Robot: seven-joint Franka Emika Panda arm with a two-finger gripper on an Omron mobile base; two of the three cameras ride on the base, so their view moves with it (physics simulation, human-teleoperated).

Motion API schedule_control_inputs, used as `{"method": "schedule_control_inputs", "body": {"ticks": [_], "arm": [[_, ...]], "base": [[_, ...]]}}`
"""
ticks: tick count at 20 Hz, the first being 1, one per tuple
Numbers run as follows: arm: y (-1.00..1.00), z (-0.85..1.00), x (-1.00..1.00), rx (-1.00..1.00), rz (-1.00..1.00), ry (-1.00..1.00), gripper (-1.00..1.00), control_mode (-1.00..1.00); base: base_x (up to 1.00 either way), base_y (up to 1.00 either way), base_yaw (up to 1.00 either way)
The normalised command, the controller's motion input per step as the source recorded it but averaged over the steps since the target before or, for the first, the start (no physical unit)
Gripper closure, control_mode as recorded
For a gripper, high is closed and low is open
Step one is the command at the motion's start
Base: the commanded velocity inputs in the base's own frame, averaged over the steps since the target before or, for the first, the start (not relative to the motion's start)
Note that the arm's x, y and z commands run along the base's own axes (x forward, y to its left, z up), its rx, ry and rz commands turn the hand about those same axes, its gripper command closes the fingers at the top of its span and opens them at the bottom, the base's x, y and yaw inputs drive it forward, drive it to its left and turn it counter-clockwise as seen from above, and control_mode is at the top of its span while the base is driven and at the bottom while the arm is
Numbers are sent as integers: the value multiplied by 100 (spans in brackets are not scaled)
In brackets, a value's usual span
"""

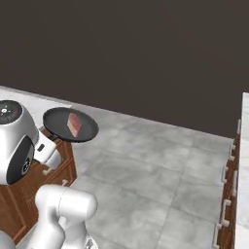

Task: Pick up the pan with the steak in it and place it on the dining table. Then place the steak on the plate.

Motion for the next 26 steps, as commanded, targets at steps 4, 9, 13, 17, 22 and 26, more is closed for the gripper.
{"method": "schedule_control_inputs", "body": {"ticks": [4,9,13,17,22,26], "arm": [[0,0,0,0,0,0,100,100],[0,0,0,0,0,0,100,100],[0,0,0,0,0,0,100,100],[0,0,0,0,0,0,100,100],[0,0,0,0,0,0,100,100],[0,0,0,0,0,0,100,100]], "base": [[100,0,-5],[100,0,-4],[100,0,-1],[100,0,-1],[100,0,-1],[100,0,-1]]}}
